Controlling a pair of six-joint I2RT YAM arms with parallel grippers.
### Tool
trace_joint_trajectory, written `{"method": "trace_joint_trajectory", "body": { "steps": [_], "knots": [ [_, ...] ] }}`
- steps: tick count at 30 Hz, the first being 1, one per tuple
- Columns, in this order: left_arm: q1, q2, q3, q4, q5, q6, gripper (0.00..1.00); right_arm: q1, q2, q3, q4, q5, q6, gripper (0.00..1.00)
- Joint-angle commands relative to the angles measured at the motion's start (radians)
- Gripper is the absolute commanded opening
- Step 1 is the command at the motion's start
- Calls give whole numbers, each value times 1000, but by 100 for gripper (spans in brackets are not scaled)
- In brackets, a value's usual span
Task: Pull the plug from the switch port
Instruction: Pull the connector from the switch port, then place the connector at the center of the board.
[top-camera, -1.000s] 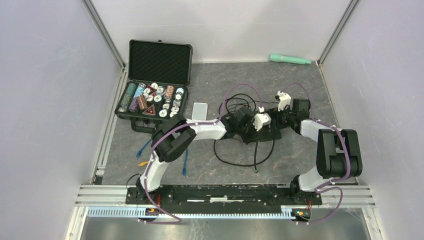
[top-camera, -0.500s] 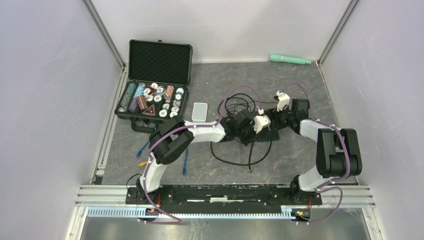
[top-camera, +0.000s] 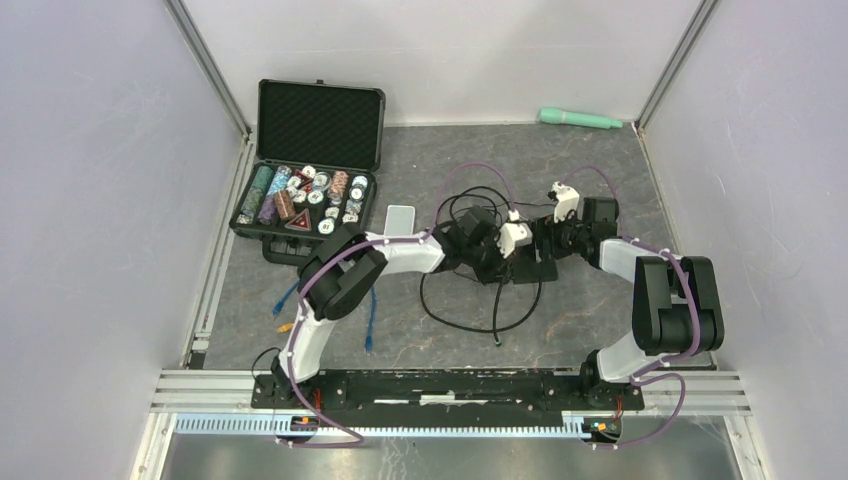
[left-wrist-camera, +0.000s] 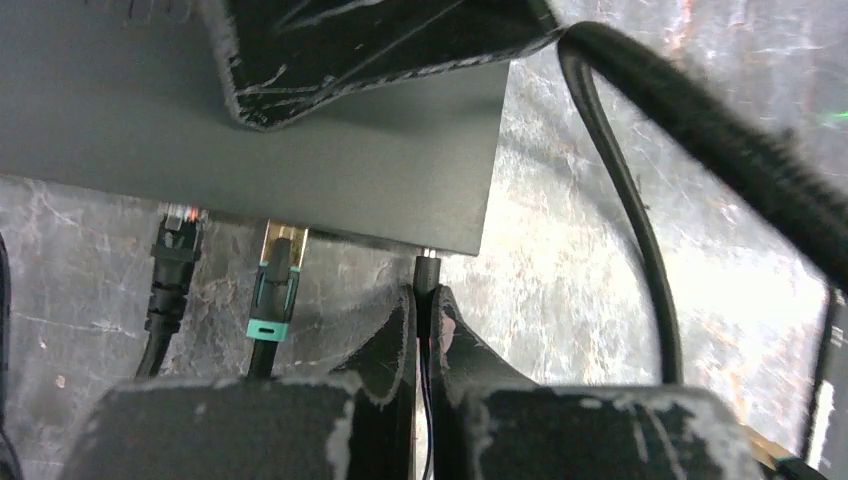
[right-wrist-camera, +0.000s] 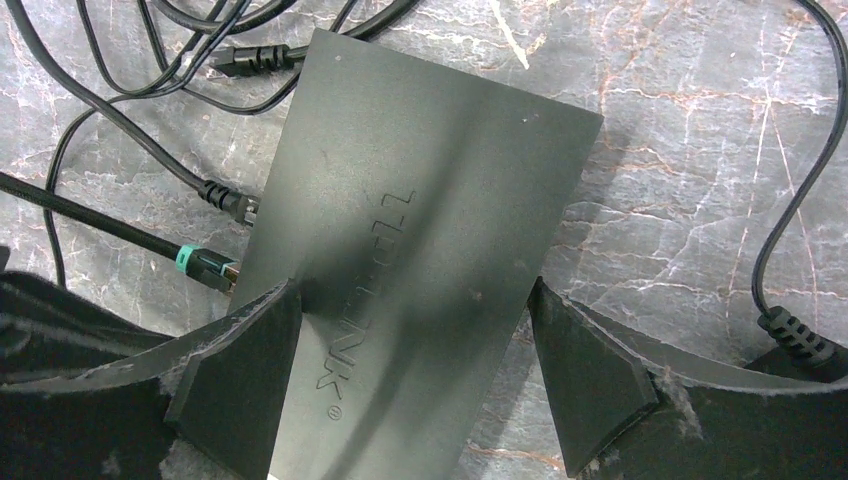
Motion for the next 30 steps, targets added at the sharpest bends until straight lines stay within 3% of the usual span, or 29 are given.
{"method": "trace_joint_trajectory", "body": {
  "steps": [1, 5, 9, 14, 23, 30],
  "knots": [
    [79, 21, 30, -164, 324, -125, 2, -8, 69, -44, -141, 208, -102, 87],
    [71, -16, 2, -162, 233, -73, 2, -9, 75, -42, -142, 206, -100, 87],
    [8, -56, -54, -143, -25, 35, 2, -9, 75, -41, -143, 208, -101, 87],
    [-30, -125, -122, -102, -165, 76, 2, -8, 73, -37, -145, 198, -103, 87],
    [-28, -255, -88, -324, -172, 187, 12, -8, -4, -12, -148, 121, -122, 92],
    [4, -300, -125, -433, -113, 258, 12, -9, -112, 17, -172, 50, -155, 93]
  ]
}}
